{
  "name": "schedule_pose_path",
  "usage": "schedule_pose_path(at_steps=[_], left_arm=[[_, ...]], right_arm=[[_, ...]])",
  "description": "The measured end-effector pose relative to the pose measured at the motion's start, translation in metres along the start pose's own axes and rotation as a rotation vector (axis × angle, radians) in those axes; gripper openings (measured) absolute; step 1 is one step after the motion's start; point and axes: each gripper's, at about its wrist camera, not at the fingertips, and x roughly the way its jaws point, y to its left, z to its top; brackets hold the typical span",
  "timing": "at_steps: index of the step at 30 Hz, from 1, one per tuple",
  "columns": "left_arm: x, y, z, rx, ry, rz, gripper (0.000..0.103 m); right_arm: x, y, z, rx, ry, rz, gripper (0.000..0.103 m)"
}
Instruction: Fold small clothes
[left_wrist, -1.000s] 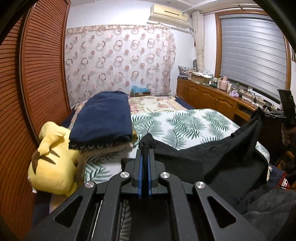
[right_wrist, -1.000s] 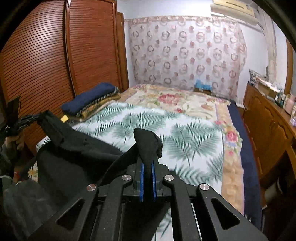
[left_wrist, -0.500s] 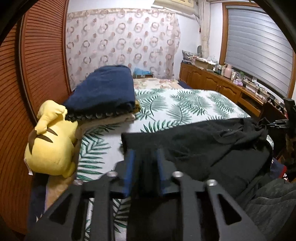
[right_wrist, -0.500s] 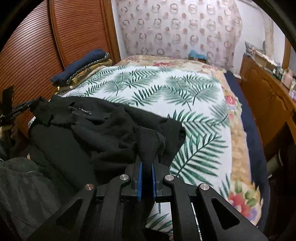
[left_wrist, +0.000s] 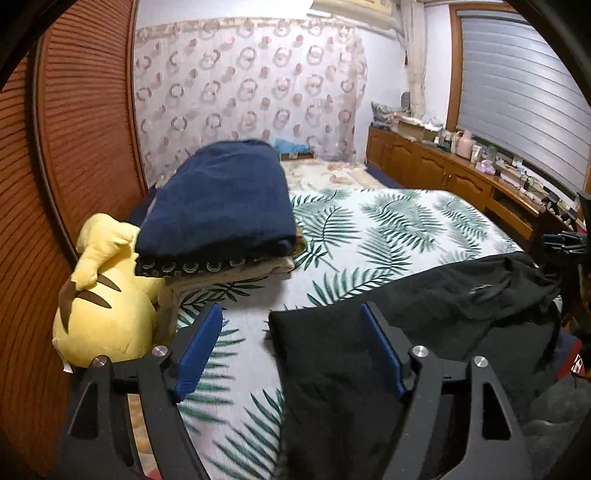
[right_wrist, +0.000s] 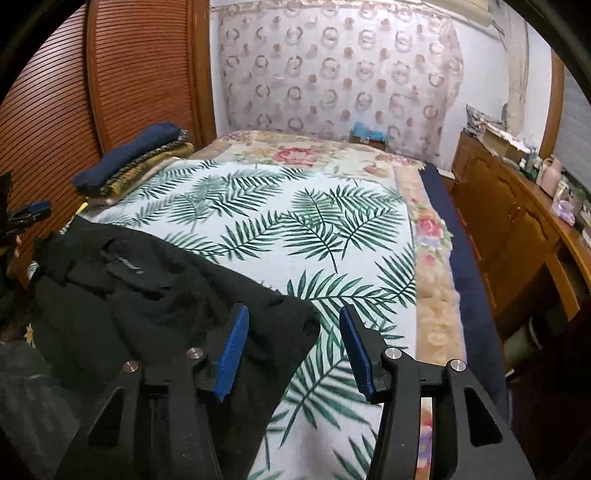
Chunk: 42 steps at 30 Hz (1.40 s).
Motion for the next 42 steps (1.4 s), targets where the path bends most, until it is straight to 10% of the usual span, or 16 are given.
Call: schedule_pose_path(at_steps=[21, 25, 29, 42], left_arm=[[0.079, 0.003, -0.011, 0.022, 0.231, -0.053, 0.077], [0.075, -0.001, -0.012, 0.046, 0.214, -0.100, 0.055], [0.070, -0.009, -0.014, 0.082, 0.204, -0.130, 0.025], [-0.043, -0.025, 0.009, -0.016, -0.096, -0.205, 0.014]], right_arm=[[0.081, -0.006, 0.006, 0.050, 0.113, 0.079, 0.056], [0.083, -0.001, 0.004, 0.017, 0.116, 0.079, 0.056], [0.082, 0.004, 0.003, -0.012, 0.104, 0.112, 0.031], [-0.013, 0.022, 0.015, -0.033, -0.117, 0.190, 0.016]])
